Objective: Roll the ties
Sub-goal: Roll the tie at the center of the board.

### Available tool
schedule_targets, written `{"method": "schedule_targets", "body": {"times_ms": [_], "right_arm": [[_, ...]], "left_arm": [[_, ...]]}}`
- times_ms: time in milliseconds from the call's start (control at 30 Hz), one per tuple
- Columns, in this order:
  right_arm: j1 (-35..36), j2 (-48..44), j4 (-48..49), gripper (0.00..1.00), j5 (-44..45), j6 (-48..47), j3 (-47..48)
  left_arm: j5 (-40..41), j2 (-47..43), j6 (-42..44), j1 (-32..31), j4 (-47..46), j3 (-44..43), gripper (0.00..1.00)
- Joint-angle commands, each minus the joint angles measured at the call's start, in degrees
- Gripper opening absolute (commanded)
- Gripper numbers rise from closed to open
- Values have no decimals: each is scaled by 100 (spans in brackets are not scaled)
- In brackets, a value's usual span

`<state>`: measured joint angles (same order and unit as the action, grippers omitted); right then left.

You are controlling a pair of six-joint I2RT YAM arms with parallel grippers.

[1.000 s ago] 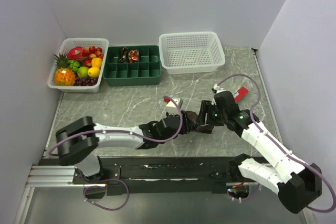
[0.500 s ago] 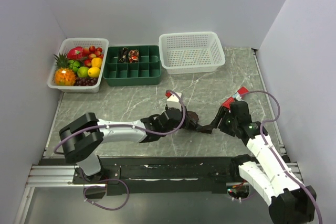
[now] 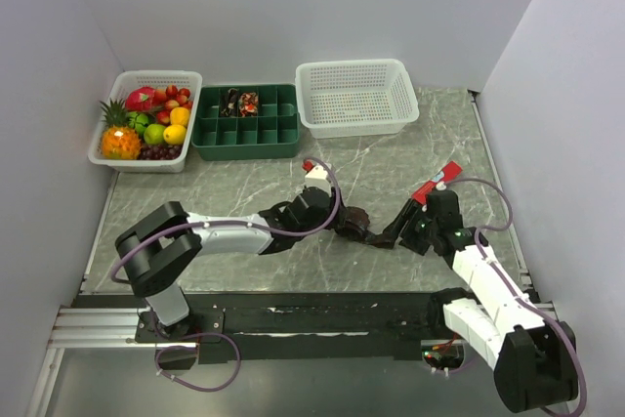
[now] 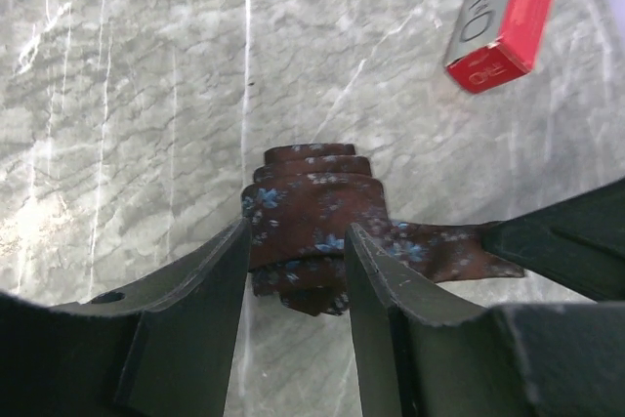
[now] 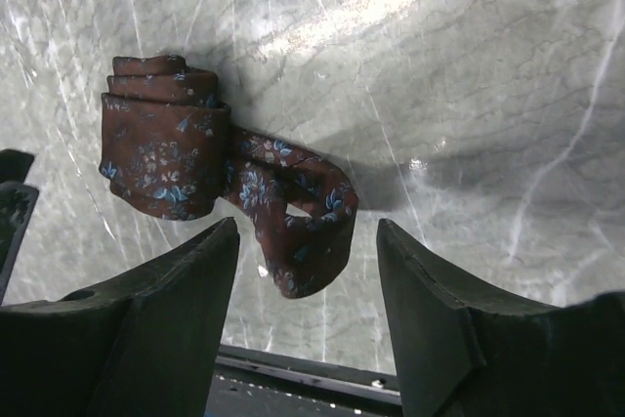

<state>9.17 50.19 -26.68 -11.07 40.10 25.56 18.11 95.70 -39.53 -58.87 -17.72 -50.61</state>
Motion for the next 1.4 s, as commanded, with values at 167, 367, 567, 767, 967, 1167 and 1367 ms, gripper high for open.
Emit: {"method": "schedule_targets", "body": {"times_ms": [167,367,567,767,967,1167,1367], "right_arm": [[-152,219,496,49,-114,279,-209],[-214,341,646,22,-167,262,-245],[-231,465,795,0,-325,236,-271],[-231,290,778,0,-510,130,-140],[-231,184,786,0,-720,-28,124],[-143,377,1015,0,-1169,-90,195],[138,781,1428,0,-1187,-28,168]], "left_arm": [[-527,563,138,42,-540,-327,49],[-642,651,103,34,-680,-257,48],[-546,660,-2,-54,-795,-11,47],[-370,915,-99,-239,-821,42,47],[-264,1187,-301,-371,-979,157,46],[-141,1302,-371,-450,-1024,183,46],[193,1285,-380,-608,-971,166,45]]}}
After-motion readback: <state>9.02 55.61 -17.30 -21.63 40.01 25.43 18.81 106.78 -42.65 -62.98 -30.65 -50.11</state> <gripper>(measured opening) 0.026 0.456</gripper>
